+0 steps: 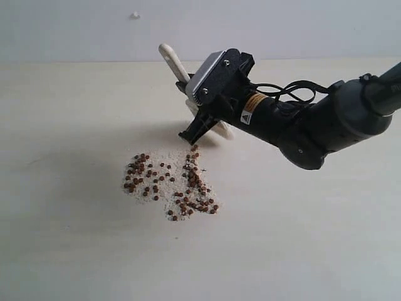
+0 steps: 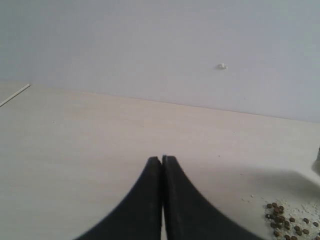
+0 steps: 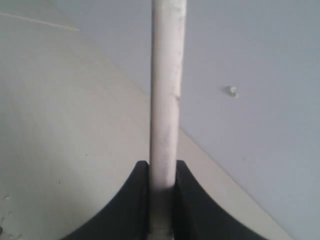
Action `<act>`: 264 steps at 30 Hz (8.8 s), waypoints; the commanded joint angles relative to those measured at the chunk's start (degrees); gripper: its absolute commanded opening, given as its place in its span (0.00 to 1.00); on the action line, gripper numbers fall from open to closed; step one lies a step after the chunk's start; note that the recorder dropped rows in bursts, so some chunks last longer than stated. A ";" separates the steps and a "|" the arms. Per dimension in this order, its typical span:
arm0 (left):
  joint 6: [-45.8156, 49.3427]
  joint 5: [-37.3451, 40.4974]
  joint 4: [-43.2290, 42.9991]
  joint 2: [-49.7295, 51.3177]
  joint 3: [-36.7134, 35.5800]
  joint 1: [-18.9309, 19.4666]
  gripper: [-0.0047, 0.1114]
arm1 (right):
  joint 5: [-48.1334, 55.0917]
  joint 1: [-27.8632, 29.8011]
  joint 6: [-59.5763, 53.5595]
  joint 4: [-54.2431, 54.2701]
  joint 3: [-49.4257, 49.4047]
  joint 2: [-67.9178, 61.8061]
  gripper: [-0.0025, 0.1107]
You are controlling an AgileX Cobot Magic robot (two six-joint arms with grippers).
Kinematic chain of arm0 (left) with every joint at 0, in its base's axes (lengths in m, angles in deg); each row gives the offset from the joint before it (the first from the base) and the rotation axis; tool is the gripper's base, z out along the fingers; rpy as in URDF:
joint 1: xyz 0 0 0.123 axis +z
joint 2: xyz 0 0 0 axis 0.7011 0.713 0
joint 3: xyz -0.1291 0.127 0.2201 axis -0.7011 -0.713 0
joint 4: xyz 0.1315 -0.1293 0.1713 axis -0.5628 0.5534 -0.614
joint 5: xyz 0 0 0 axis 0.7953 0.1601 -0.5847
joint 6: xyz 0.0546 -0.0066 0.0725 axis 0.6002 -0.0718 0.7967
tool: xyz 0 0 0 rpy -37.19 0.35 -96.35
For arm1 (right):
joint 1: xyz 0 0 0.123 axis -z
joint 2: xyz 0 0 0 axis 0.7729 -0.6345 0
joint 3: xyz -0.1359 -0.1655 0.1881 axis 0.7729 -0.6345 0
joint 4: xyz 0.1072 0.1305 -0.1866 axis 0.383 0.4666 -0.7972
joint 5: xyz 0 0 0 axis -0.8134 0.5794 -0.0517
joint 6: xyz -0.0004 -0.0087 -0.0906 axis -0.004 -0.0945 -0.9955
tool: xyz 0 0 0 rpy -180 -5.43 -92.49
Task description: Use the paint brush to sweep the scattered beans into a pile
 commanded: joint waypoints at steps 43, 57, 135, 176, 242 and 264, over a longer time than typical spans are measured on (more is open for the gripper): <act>-0.22 1.94 0.44 -0.12 0.01 -0.26 0.04 | 0.80 0.90 24.23 -49.04 7.35 9.22 0.02; -0.22 1.94 0.44 -0.12 0.01 -0.26 0.04 | -8.53 0.90 28.13 -63.76 16.83 2.89 0.02; -0.22 1.94 0.44 -0.12 0.01 -0.26 0.04 | -16.89 4.52 80.67 -82.10 45.30 -15.61 0.02; -0.22 1.94 0.44 -0.12 0.01 -0.26 0.04 | 110.61 -39.56 136.73 -82.10 33.93 -3.01 0.02; -0.22 1.94 0.44 -0.12 0.01 -0.26 0.04 | 114.41 -43.07 122.89 -67.71 42.93 -14.77 0.02; -0.22 1.94 0.44 -0.12 0.01 -0.26 0.04 | 96.23 -43.50 124.64 -82.10 4.79 15.52 0.02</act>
